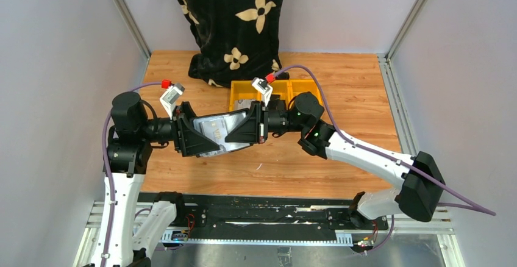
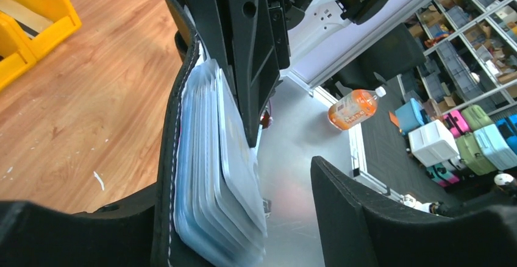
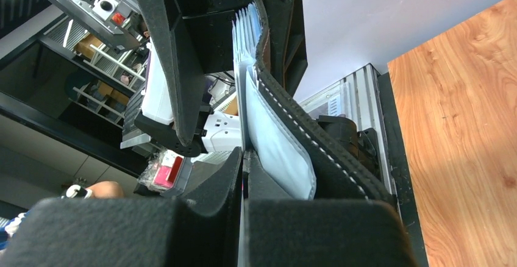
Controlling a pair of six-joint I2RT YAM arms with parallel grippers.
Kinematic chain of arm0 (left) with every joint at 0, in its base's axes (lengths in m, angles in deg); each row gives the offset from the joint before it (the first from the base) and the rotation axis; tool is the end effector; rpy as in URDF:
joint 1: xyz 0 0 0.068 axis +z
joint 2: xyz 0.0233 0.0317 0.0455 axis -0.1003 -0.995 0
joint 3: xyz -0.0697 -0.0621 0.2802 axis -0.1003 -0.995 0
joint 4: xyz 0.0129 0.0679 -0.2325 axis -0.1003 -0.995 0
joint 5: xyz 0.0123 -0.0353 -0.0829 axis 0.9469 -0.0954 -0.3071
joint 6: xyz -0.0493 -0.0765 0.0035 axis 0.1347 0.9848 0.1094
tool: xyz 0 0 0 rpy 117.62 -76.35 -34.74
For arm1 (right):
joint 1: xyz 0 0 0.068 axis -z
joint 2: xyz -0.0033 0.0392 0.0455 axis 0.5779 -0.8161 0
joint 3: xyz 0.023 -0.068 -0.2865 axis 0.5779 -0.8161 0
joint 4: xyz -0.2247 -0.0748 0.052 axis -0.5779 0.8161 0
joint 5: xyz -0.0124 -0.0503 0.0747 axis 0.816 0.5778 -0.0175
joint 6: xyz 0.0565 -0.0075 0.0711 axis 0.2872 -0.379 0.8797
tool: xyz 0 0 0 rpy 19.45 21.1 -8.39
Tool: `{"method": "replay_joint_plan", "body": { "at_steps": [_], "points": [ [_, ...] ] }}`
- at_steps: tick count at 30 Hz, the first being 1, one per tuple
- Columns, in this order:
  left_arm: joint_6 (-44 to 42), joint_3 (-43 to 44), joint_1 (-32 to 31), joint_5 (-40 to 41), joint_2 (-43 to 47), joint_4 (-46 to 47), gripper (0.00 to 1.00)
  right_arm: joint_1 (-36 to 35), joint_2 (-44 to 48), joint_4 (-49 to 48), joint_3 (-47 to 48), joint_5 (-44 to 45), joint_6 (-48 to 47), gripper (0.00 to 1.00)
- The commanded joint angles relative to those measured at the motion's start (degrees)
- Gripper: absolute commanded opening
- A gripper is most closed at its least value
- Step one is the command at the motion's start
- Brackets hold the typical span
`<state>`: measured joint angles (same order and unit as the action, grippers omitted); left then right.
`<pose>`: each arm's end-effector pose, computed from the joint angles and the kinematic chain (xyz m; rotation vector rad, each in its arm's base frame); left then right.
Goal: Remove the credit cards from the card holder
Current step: Remove the credit card from the card holder.
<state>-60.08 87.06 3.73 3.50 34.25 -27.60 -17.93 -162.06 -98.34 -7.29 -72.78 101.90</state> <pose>0.0884 -0.0835 0.4139 0.7055 1.7376 -1.5579 0.1394 0.2821 0.4240 -0.8076 1.4853 1.9950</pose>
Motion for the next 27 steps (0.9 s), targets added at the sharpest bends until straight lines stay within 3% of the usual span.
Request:
{"method": "replay_joint_plan", "body": {
  "at_steps": [1,13,22,24,27],
  "points": [
    [0.7,0.0,-0.2,-3.2,0.0,0.5,0.61,-1.1,-0.8,-6.9,1.7,2.3,2.3,0.0],
    [-2.1,2.0,-0.2,-6.5,0.0,-1.3,0.32,-0.3,4.1,-10.1,-5.7,6.1,2.9,0.0],
    [-2.5,2.9,-0.2,-6.0,0.3,-1.9,0.2,-0.2,5.1,-11.8,-6.4,3.8,4.1,0.0],
    [-2.4,2.9,-0.2,-5.4,0.3,-1.9,0.19,-0.3,4.3,-10.1,-4.3,2.9,3.9,0.12],
    [-2.3,2.8,-0.2,-4.7,0.4,-1.9,0.18,-0.4,3.4,-7.5,-2.0,2.6,2.9,0.2]
  ]
}}
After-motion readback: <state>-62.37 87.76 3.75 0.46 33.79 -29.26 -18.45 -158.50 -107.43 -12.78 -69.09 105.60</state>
